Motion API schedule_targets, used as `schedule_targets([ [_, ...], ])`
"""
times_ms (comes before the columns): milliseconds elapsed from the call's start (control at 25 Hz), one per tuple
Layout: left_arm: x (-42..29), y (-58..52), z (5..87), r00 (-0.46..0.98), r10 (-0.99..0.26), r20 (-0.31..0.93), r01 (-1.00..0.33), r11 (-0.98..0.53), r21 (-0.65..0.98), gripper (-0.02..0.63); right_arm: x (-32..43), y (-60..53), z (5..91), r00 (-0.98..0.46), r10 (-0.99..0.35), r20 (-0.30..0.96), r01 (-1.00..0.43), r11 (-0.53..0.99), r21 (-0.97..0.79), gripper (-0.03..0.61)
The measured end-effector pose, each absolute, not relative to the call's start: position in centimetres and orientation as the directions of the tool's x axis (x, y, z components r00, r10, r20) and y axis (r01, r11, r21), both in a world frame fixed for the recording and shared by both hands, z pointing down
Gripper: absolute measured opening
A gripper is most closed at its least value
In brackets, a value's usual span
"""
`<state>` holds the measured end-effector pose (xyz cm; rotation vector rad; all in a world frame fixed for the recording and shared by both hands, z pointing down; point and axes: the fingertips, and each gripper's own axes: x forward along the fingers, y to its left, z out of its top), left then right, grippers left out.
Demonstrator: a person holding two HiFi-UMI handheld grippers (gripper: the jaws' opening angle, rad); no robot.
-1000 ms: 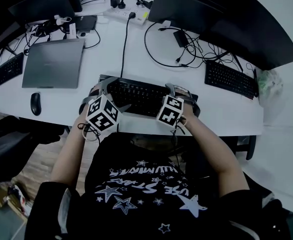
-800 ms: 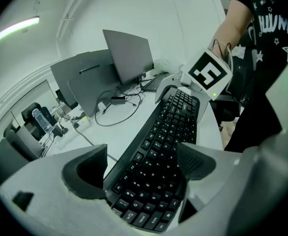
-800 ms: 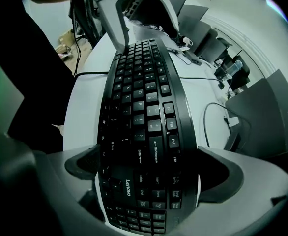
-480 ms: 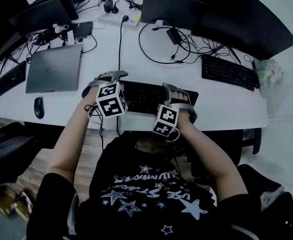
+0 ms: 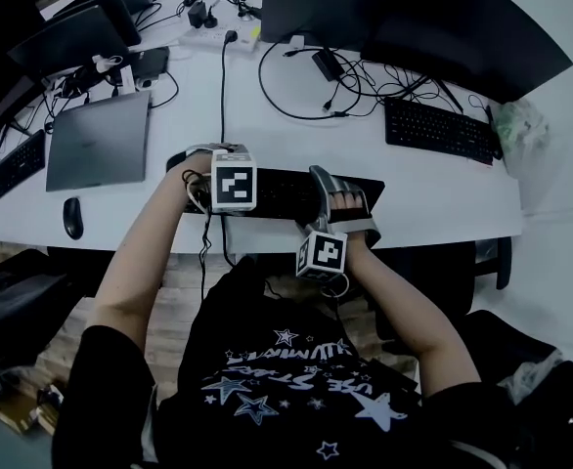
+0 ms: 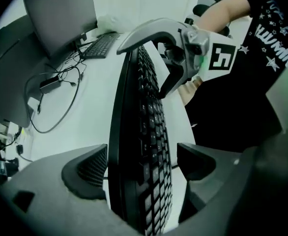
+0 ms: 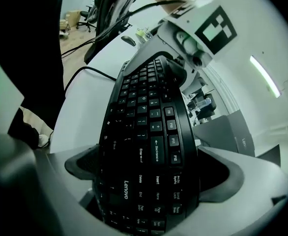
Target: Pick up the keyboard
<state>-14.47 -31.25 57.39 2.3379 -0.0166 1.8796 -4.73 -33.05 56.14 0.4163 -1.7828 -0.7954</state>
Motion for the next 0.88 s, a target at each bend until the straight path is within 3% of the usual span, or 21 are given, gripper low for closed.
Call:
schedule_targets([
  [360,-13.7,-31.0,58.8,0.145,0.079,0.986,-0.044,-0.995,0.086,0.434,-4.6,-32.4,55.5,-0.416,-0.666,0.619,0.101,0.642,0.760,0.578],
  [400,-13.8,-30.9,58.7,0.140,0.085,0.986,-0.046,-0.995,0.093,0.417,-4.7,-32.4,55.4,-0.418,-0.669,0.615,0.101,0.638,0.763,0.578],
  [440,-13.9,-30.7,58.6,0.134,0.096,0.986,-0.046,-0.994,0.102,0.345,-4.6,-32.4,55.4,-0.420,-0.674,0.607,0.102,0.630,0.770,0.578],
  [600,-13.8,-29.6,57.8,0.138,0.135,0.981,-0.050,-0.988,0.143,0.244,-4.6,-32.6,54.9,-0.416,-0.723,0.552,0.102,0.565,0.818,0.578],
  [720,-13.4,-28.9,56.9,0.165,0.142,0.976,-0.086,-0.984,0.158,0.109,-4.7,-33.1,54.4,-0.401,-0.775,0.488,0.096,0.495,0.864,0.577],
  [880,-13.6,-28.2,57.2,0.174,0.110,0.979,-0.137,-0.981,0.135,0.094,-5.1,-33.3,53.8,-0.399,-0.792,0.461,0.044,0.486,0.873,0.577],
])
